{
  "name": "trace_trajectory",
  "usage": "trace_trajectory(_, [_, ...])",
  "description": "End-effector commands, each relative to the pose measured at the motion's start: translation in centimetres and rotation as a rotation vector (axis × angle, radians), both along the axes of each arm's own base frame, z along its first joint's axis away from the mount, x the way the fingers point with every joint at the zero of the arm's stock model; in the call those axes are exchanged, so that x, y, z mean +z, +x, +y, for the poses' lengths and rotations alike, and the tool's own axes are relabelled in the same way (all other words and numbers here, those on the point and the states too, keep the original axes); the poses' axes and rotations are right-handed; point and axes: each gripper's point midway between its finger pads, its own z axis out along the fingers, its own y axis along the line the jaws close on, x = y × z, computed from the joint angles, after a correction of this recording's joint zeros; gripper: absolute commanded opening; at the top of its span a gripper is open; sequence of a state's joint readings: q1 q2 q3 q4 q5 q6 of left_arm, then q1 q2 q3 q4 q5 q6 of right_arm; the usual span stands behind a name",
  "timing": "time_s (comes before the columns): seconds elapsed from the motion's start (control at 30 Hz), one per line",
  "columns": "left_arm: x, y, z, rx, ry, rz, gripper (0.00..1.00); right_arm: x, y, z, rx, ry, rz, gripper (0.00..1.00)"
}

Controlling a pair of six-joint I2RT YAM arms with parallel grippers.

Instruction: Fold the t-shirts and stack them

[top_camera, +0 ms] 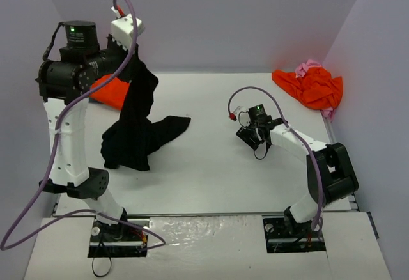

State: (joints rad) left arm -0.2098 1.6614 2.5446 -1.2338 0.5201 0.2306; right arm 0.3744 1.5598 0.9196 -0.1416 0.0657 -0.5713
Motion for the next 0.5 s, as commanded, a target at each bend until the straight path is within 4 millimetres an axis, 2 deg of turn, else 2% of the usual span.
trace_trajectory(0.0, [1.8, -4.1, -4.9, -0.228, -0.019, -0.091, 0.00, 0.1, 0.6, 0.1, -0.006, -0.018, -0.021, 0.63])
trace_trajectory(0.03, [0.1, -5.8, -7.0, -0.326, 0.023, -0.059, 0.00, 0.2, 0.7, 0.0, -0.005, -0.025, -0.035, 0.66])
trace_trajectory(0.07, [-2.2, -6.5, -8.6, -0.378, 0.088, -0.013, 0.00, 0.2, 0.7, 0.1, 0.001, -0.023, -0.039, 0.63])
trace_trajectory(0.1, [-4.2, -6.7, -9.6, -0.416, 0.142, 0.026, 0.00, 0.3, 1.0, 0.3, 0.001, -0.019, -0.044, 0.54])
trace_trajectory(0.17, [-8.0, -6.1, -11.0, -0.463, 0.188, 0.134, 0.00, 0.4, 1.3, 0.6, -0.006, -0.025, -0.052, 0.50])
trace_trajectory(0.2, [-9.2, -6.0, -11.8, -0.498, 0.188, 0.175, 0.00, 0.5, 1.6, 0.8, -0.014, -0.033, -0.057, 0.51])
trace_trajectory(0.27, [-11.3, -7.9, -13.5, -0.636, 0.208, 0.271, 0.00, 0.5, 1.5, 0.8, -0.018, -0.046, -0.063, 0.52])
trace_trajectory(0.33, [-13.3, -11.8, -15.6, -0.825, 0.314, 0.304, 0.00, 0.2, 1.4, 0.4, -0.026, -0.062, -0.062, 0.52])
trace_trajectory(0.4, [-14.2, -17.4, -17.9, -1.042, 0.458, 0.245, 0.00, 0.0, 1.3, 0.1, -0.032, -0.076, -0.065, 0.52])
trace_trajectory(0.43, [-13.7, -19.7, -18.6, -1.110, 0.456, 0.240, 0.00, -0.1, 1.2, -0.1, -0.037, -0.081, -0.064, 0.52])
trace_trajectory(0.47, [-12.5, -20.6, -19.0, -1.132, 0.414, 0.227, 0.00, 0.0, 1.2, -0.2, -0.040, -0.081, -0.067, 0.52])
